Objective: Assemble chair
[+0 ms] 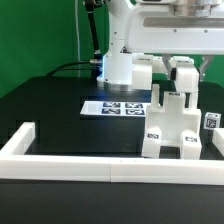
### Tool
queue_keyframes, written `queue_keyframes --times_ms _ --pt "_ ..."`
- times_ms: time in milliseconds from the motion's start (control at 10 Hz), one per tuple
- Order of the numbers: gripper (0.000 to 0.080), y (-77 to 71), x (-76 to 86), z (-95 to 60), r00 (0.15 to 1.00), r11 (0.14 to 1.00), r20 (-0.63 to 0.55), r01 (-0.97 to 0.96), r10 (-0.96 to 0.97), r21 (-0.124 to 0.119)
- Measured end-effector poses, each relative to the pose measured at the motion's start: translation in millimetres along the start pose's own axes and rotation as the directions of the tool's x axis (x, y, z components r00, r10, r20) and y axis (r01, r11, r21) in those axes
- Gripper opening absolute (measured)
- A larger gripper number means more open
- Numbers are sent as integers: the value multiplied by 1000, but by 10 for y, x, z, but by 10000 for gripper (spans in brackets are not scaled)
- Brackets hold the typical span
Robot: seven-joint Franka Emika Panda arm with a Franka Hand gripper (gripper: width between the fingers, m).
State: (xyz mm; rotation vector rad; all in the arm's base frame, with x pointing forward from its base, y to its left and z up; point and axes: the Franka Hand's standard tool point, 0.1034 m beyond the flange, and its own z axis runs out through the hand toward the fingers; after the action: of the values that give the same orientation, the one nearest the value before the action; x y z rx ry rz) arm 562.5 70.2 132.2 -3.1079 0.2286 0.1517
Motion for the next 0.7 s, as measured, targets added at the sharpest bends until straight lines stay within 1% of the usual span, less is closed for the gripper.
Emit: queue_keyframes --times_ms 200,300,400,700 --pt "288 -114 -21 28 1000 1000 -11 -28 28 2" --pt "288 -128 -27 52 1000 1000 -14 -26 26 2" --pt "288 -111 -14 68 1000 1000 -18 -19 19 1" --pt "288 -109 -16 77 1000 1000 -16 -21 21 0"
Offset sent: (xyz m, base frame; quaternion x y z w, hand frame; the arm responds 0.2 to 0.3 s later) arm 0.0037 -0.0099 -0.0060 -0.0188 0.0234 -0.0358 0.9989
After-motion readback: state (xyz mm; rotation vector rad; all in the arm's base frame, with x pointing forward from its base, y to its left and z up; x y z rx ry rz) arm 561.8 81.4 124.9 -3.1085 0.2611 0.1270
